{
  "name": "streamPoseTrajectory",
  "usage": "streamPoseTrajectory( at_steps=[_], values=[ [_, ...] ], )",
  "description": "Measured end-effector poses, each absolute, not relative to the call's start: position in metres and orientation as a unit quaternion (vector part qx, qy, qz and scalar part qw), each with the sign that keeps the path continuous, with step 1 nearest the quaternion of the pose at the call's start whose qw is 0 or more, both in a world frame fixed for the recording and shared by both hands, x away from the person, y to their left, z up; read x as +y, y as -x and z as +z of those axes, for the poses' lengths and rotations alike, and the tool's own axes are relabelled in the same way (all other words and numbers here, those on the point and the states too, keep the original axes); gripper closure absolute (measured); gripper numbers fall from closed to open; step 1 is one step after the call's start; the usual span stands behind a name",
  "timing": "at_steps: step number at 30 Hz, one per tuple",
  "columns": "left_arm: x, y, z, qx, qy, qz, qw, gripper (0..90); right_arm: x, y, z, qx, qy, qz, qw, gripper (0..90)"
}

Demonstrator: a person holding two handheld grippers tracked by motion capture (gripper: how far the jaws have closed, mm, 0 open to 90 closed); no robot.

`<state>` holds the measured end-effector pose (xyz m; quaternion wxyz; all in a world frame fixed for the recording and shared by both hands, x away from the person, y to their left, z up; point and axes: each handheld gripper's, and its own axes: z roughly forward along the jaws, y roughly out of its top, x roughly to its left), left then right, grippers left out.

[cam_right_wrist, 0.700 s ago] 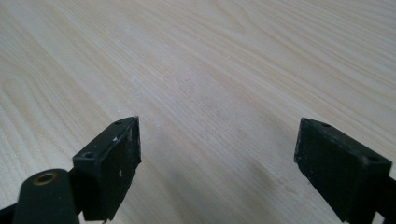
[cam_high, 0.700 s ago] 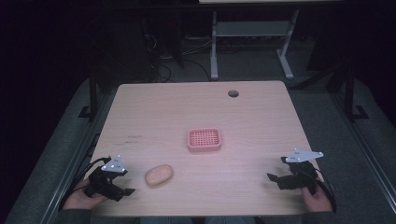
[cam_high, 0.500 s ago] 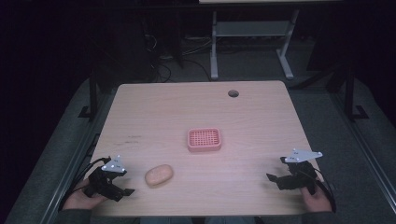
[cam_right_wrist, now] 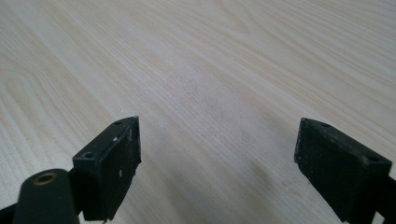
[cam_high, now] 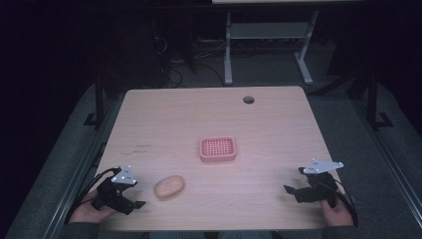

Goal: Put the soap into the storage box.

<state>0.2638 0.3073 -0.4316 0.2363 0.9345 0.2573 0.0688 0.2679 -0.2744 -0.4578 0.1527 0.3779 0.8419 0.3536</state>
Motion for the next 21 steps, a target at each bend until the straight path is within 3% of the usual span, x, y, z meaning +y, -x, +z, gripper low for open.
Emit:
streamPoseTrajectory(
  at_steps=[21],
  values=[
    [0.28, -0.27, -0.424, 0.229, -0.943, 0.074, 0.229, 21.5, -0.272, -0.268, -0.457, 0.844, -0.373, 0.354, 0.154, 14.1]
  ],
)
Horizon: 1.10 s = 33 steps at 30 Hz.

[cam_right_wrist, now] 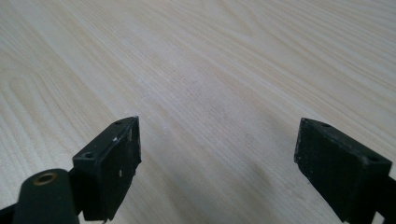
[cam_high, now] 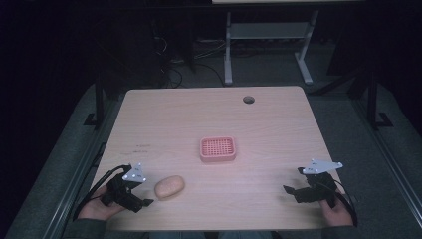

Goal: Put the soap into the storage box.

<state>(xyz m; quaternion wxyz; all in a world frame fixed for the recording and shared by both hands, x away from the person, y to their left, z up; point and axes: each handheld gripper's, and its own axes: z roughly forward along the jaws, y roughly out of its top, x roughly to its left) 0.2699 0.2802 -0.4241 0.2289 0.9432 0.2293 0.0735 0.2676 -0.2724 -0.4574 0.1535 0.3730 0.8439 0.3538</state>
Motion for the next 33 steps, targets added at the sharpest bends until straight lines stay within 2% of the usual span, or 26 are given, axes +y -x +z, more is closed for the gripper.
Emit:
streamPoseTrajectory(
  at_steps=[33],
  values=[
    [0.257, -0.282, -0.428, 0.212, -0.949, 0.063, 0.227, 21.5, -0.27, -0.268, -0.458, 0.845, -0.371, 0.353, 0.151, 14.1]
  ],
)
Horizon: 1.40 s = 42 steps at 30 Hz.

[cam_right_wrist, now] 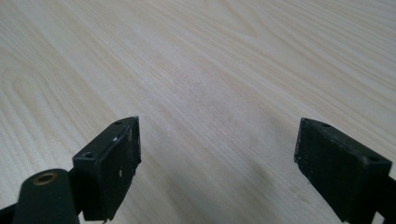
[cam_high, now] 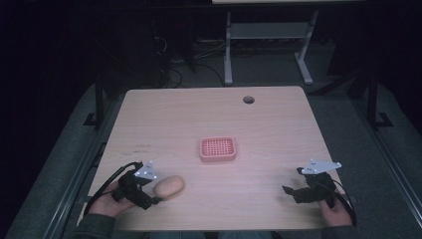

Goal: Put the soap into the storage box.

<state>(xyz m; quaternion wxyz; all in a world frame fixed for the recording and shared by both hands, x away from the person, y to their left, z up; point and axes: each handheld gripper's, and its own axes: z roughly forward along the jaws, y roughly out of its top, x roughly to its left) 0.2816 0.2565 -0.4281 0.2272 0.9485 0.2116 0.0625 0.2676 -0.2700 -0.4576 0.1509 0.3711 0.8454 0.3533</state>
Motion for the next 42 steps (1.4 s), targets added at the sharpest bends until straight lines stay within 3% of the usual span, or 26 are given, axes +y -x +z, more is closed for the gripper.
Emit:
streamPoseTrajectory(
  at_steps=[42],
  values=[
    [0.226, -0.297, -0.435, 0.199, -0.956, 0.051, 0.211, 23.0, -0.271, -0.268, -0.457, 0.845, -0.37, 0.356, 0.149, 14.2]
  ],
)
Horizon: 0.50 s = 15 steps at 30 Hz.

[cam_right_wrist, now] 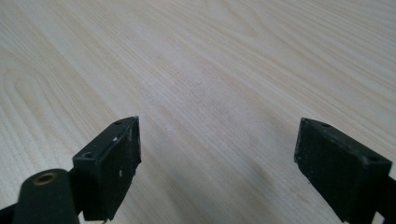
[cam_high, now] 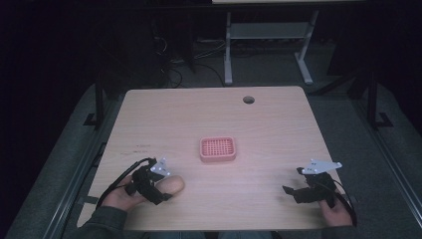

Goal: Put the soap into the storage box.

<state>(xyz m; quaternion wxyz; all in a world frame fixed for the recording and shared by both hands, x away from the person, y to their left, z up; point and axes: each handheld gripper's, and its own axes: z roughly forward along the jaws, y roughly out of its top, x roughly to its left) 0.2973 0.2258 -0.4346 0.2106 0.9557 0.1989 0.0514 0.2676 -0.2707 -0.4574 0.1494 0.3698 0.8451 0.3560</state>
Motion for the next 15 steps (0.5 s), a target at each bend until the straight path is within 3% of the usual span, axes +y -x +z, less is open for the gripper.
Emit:
streamPoseTrajectory(
  at_steps=[15],
  values=[
    [0.2186, -0.3022, -0.4403, 0.201, -0.958, 0.045, 0.2, 25.4, -0.2704, -0.2675, -0.4572, 0.846, -0.368, 0.356, 0.149, 14.1]
  ],
)
